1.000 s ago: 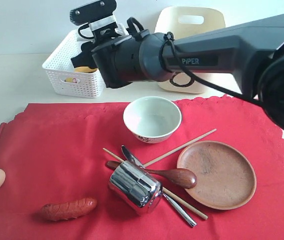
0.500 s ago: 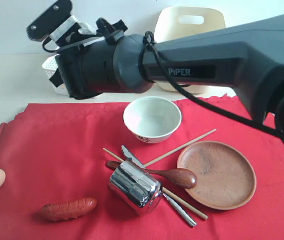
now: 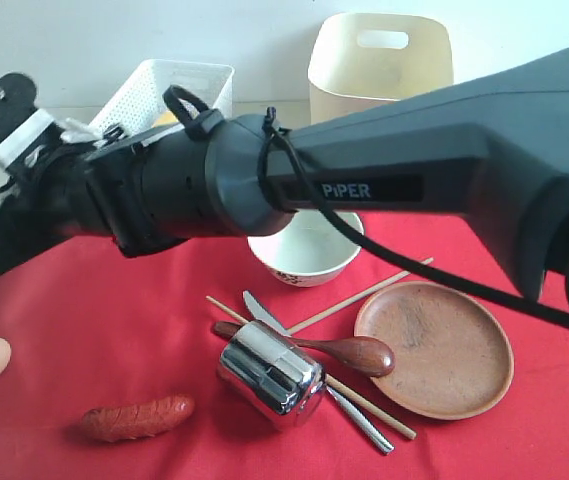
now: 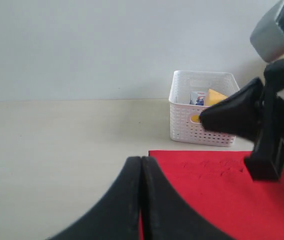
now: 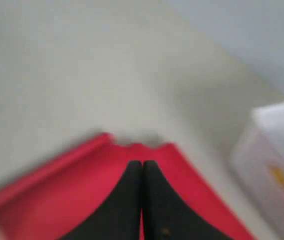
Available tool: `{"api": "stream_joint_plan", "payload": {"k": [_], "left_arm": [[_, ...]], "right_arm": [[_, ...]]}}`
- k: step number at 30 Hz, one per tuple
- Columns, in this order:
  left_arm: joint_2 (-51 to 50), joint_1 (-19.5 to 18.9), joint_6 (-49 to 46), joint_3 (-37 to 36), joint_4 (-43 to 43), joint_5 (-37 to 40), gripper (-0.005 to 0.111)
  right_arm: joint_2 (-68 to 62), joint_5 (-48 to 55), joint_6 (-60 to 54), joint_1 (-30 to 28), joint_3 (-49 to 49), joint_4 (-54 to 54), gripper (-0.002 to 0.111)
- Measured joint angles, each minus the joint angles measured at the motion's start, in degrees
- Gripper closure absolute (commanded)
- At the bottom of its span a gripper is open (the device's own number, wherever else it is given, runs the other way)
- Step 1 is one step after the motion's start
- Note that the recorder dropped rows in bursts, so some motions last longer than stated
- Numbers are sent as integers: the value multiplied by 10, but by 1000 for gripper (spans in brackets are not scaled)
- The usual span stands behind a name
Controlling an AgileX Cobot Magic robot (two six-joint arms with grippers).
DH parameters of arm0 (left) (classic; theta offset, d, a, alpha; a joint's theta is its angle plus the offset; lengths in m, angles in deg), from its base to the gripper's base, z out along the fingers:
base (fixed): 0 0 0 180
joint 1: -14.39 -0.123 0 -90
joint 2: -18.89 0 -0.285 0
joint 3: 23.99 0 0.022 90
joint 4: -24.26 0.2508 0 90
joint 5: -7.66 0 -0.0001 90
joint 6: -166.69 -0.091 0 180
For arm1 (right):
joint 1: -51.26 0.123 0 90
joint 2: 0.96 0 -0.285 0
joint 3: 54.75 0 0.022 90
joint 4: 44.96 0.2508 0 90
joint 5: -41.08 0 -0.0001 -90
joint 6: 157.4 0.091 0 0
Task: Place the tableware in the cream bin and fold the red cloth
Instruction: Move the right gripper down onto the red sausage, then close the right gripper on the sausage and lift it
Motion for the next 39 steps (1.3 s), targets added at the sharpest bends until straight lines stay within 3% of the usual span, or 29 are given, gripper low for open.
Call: {"api": "stream_joint_plan", "payload": {"k": [8, 11, 12, 15, 20, 23, 25, 32, 39], "left_arm": [[0, 0, 0, 0, 0, 0, 107], [0, 0, 0, 0, 0, 0, 107], [0, 0, 0, 0, 0, 0, 107], [0, 0, 0, 0, 0, 0, 107], [0, 0, 0, 0, 0, 0, 107], [0, 0, 0, 0, 0, 0, 107], [0, 0, 0, 0, 0, 0, 107], [0, 0, 0, 0, 0, 0, 107], [0, 0, 0, 0, 0, 0, 107]], "right_arm": [[34, 149, 56, -23, -65, -43, 108], [49, 317, 186, -68, -71, -180, 108], [52, 413, 283, -97, -57, -298, 108], [54, 514, 422, -127, -36, -451, 108], [55, 559, 554, -143, -27, -644, 108], [55, 573, 582, -138, -27, -689, 108], [55, 573, 588, -125, -27, -711, 103], [55, 575, 607, -61, -27, -787, 64], [55, 586, 609, -20, -26, -799, 58]]}}
